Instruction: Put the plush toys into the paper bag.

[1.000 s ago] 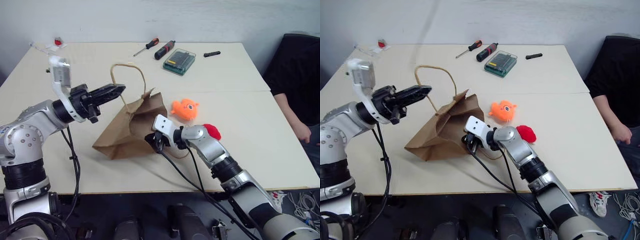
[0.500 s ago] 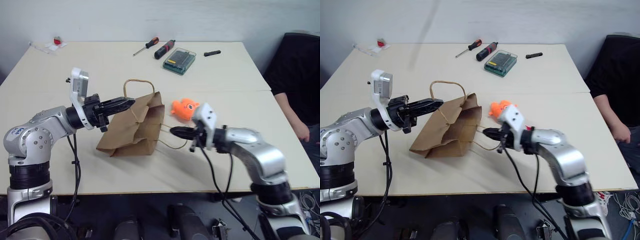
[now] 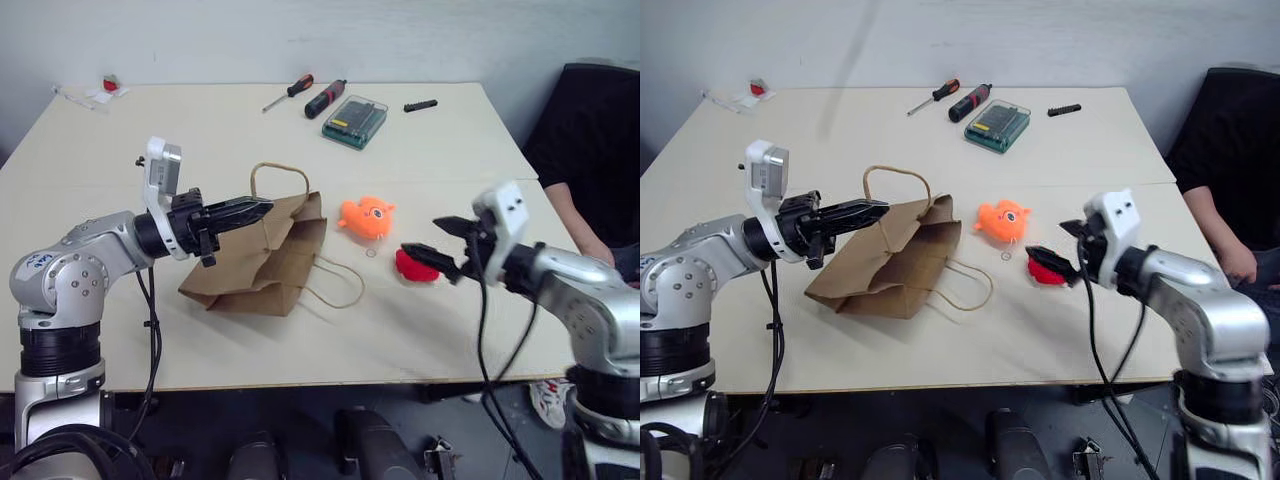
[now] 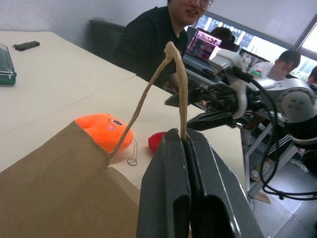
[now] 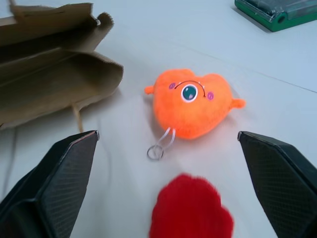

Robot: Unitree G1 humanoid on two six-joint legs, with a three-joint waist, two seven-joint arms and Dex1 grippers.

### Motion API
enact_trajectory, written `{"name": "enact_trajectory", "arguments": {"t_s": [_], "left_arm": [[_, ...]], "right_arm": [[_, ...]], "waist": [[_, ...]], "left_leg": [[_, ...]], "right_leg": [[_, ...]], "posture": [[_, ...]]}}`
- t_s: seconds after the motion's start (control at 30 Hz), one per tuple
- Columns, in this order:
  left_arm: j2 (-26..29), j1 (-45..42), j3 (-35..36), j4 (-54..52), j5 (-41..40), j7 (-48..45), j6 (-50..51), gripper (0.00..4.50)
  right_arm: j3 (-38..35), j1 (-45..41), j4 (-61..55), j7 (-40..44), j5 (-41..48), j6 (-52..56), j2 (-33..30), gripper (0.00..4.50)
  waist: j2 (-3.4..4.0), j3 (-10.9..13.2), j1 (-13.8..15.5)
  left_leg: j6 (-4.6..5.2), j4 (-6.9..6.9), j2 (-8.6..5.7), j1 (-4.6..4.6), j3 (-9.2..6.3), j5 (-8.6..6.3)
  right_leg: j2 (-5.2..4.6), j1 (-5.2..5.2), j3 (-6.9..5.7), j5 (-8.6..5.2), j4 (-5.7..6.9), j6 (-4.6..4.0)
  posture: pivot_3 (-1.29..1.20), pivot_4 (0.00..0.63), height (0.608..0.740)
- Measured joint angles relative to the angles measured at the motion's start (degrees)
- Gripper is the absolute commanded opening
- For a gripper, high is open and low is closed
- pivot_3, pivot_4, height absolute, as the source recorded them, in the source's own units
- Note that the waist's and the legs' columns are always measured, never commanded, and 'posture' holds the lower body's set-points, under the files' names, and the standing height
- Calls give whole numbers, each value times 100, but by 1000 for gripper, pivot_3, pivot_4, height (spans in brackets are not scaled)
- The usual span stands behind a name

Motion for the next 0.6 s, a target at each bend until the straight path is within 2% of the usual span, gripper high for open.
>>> {"name": "enact_trajectory", "arguments": {"t_s": [0.2,0.23,0.3,0.37,0.6], "left_arm": [[19,8,-31,-25,0,-7,-4,0],[18,8,-32,-27,1,-5,-4,0],[21,9,-27,-28,1,0,-4,0],[20,9,-28,-36,-1,7,-4,0],[20,10,-28,-131,-6,43,-4,0]], "right_arm": [[1142,-1397,2736,-473,-1142,-1028,887,4455],[1262,-1521,3154,-563,-1309,-1231,1009,4285],[1262,-1643,3646,-683,-1448,-1584,1178,3820],[1240,-1807,3977,-743,-1507,-1824,1267,3139],[1201,-1808,4010,-691,-1529,-2055,1334,766]], "waist": [[7,4,-58],[7,5,-62],[10,6,-61],[10,6,-98],[13,8,-149]], "left_leg": [[1,-5,3,-6,5,1],[1,-6,3,-9,3,1],[1,-5,2,-16,2,1],[3,0,1,-18,3,0],[-1,-1,5,-16,0,1]], "right_leg": [[0,-9,0,-1,-2,-1],[-2,-9,-3,-1,-2,-1],[-5,-12,-5,-2,-4,0],[-8,-11,-4,-1,-3,2],[-5,-12,-4,-1,2,2]], "posture": [[0,150,740],[0,150,740],[0,150,740],[0,150,740],[0,150,740]]}}
